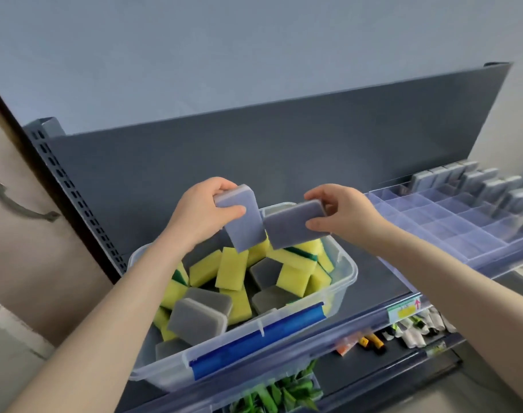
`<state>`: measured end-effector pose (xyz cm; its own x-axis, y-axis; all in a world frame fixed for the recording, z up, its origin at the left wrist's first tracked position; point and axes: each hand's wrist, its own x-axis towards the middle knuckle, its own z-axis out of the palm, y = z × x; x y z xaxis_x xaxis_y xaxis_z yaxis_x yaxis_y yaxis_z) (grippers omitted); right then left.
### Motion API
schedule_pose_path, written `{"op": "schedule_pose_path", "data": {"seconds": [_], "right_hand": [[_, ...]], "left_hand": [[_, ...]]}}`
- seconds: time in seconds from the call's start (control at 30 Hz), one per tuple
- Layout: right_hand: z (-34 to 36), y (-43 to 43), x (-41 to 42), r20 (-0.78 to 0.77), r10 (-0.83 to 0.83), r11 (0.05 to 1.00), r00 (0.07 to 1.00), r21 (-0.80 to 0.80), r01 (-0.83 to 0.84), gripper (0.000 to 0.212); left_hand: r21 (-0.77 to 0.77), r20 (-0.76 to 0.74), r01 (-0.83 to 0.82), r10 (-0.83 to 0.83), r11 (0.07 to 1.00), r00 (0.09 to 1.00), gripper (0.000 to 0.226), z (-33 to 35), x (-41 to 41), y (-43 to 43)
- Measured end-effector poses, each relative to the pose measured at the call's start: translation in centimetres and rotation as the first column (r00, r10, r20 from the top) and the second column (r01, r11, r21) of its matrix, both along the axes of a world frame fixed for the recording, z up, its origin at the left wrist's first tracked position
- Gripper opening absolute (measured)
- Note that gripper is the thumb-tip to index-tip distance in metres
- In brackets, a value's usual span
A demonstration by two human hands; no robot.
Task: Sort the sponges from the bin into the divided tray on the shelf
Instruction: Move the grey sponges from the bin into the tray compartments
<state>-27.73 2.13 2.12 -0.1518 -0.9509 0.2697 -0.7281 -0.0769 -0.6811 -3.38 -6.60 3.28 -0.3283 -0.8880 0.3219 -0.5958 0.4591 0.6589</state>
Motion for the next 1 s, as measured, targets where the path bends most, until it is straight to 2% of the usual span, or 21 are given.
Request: {"op": "schedule_pose_path", "data": {"seconds": [0.13, 0.23, 0.5, 0.6, 0.7, 1.0], "right_hand": [[1.7, 0.4, -2.7, 0.133, 0.002, 0.998, 0.991, -0.057, 0.006, 0.043], [2.4, 0.8, -4.9, 0.151, 0.008, 0.997, 0.989, -0.083, 0.005, 0.045], [0.5, 3.2, -13.9, 0.123, -0.06, 0.997, 0.991, -0.036, 0.065, 0.042], [-0.6, 4.3, -17.9, 0.119, -0.09, 0.996, 0.989, -0.009, 0.091, 0.041], [-1.6, 5.4, -21.9, 0.102, -0.129, 0.992, 0.986, 0.001, 0.13, 0.041], [-4.1, 9.0, -33.5, 0.071, -0.243, 0.97, 0.967, 0.036, 0.241, 0.046]], "left_hand": [[-0.129, -0.027, -0.035, 0.032, 0.991, 0.999, 0.033, 3.9, -2.4, -0.3], [-0.145, -0.053, -0.04, 0.033, 0.989, 0.998, 0.032, 5.2, -5.1, 0.0], [-0.001, -0.001, 0.02, -0.02, 1.0, 1.0, 0.042, 1.6, -14.5, 2.3], [0.052, 0.024, 0.035, -0.037, 0.998, 0.999, 0.037, -0.3, -18.4, 2.8], [0.078, 0.06, 0.039, -0.043, 0.996, 0.997, 0.032, -1.8, -22.3, 3.1], [0.116, 0.037, 0.127, -0.132, 0.985, 0.991, 0.03, -4.2, -33.6, 4.0]]}}
